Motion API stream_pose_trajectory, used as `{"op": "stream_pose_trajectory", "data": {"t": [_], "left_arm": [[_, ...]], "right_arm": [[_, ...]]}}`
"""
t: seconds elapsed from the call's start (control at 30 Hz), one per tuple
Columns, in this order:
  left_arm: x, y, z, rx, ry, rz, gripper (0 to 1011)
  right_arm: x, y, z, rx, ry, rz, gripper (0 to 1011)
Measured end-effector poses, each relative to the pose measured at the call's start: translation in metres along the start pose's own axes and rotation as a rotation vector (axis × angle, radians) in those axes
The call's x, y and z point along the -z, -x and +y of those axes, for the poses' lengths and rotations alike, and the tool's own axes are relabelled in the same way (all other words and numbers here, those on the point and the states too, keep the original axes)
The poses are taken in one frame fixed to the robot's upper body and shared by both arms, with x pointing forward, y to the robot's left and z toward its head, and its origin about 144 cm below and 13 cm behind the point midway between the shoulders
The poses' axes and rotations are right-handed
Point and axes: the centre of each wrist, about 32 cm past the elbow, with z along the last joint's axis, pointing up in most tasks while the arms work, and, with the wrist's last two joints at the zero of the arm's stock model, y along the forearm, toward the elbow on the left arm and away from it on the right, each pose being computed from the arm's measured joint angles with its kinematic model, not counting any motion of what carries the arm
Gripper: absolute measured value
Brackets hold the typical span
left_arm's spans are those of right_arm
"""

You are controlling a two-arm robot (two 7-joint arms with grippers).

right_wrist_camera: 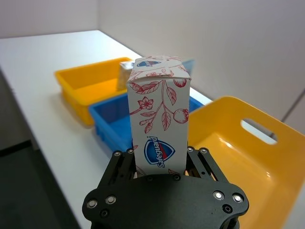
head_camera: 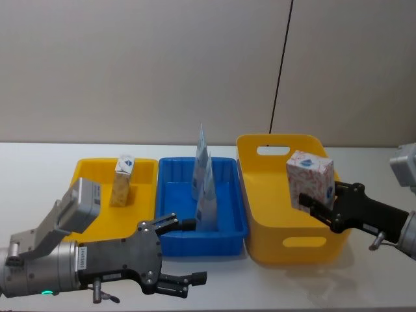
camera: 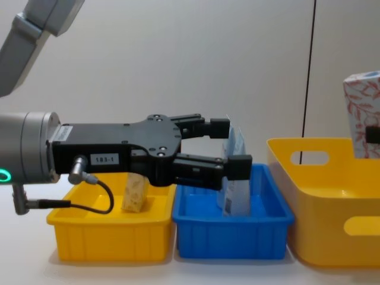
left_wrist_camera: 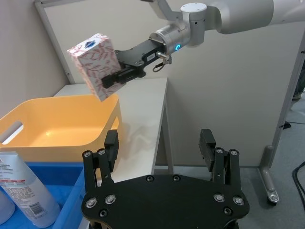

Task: Bimanual collaborative sorting of washing and personal care products

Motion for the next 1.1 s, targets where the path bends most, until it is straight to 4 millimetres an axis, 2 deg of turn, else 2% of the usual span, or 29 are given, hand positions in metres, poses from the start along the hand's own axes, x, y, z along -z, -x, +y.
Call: {"op": "stream_pose_trajectory", "data": {"t": [0.3,0.57,0.87,0.93,1.0,1.1], "left_arm": [[0.000,0.000,0.000,0.000,0.000,0.000,1001],[0.000,0.000,0.000,0.000,0.000,0.000,1001],[0.000,0.000,0.000,0.000,0.000,0.000,1001],[0.000,0.000,0.000,0.000,0.000,0.000,1001],[0.000,0.000,0.000,0.000,0.000,0.000,1001],[0.000,0.000,0.000,0.000,0.000,0.000,1002]], "right_arm": [[0.004,0.003,0.012,0.147,0.039,0.002,374],[0.008,0.007,0.031,0.273,0.069,0.009,374],[0.014,0.012,0.064,0.424,0.106,0.029,374],[0.018,0.013,0.081,0.476,0.118,0.042,374],[0.018,0.013,0.085,0.490,0.121,0.044,374],[0.024,0.014,0.109,0.545,0.134,0.066,374]]}}
